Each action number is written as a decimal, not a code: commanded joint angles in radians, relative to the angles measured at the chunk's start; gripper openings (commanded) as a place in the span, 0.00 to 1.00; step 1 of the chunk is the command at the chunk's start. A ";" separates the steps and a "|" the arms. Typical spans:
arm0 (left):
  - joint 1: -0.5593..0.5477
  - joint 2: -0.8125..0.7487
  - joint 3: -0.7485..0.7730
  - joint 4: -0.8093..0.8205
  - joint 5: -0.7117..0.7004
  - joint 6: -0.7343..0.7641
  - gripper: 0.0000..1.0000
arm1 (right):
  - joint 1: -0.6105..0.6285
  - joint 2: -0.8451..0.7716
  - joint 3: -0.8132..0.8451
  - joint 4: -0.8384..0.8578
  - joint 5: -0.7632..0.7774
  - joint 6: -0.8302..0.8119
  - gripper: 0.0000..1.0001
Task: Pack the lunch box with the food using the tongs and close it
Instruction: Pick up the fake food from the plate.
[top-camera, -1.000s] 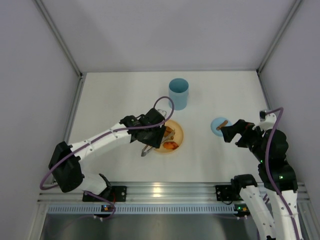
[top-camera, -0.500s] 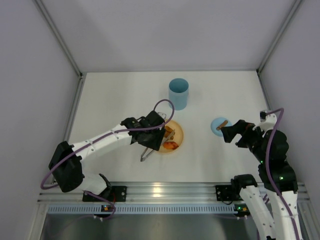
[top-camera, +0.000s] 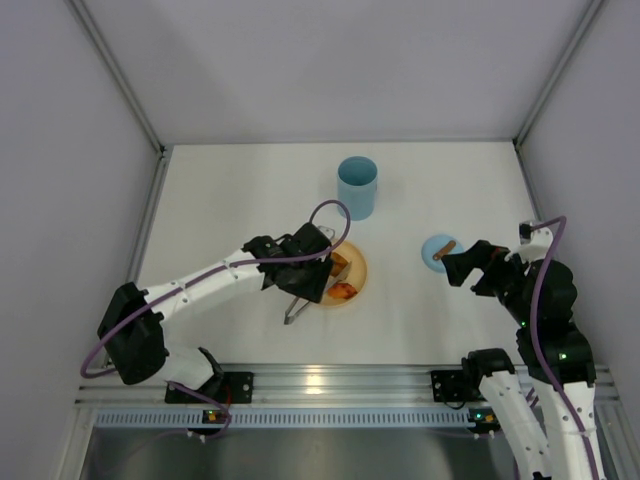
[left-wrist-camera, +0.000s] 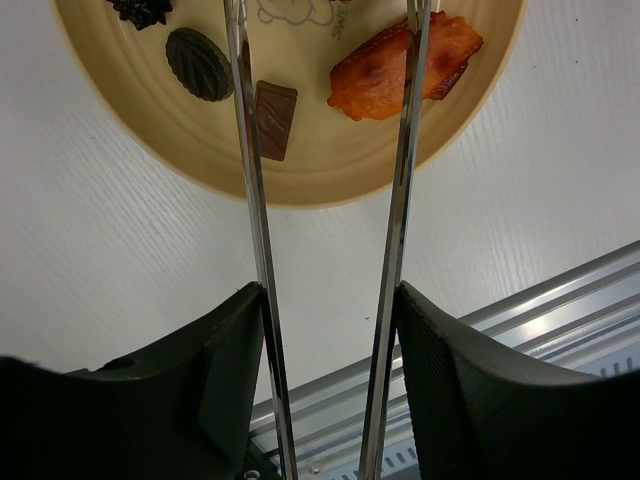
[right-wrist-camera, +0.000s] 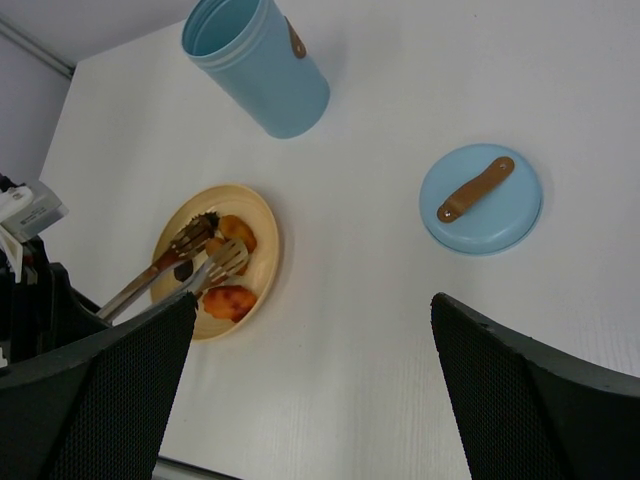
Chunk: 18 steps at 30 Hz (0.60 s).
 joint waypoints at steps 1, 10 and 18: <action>-0.008 -0.026 0.039 0.014 0.009 -0.009 0.59 | -0.014 -0.004 0.031 -0.023 0.009 -0.017 0.99; -0.015 0.005 0.085 -0.022 0.000 0.002 0.60 | -0.014 0.001 0.049 -0.032 0.015 -0.025 1.00; -0.018 0.028 0.092 -0.032 -0.004 0.006 0.60 | -0.014 0.010 0.048 -0.026 0.015 -0.028 1.00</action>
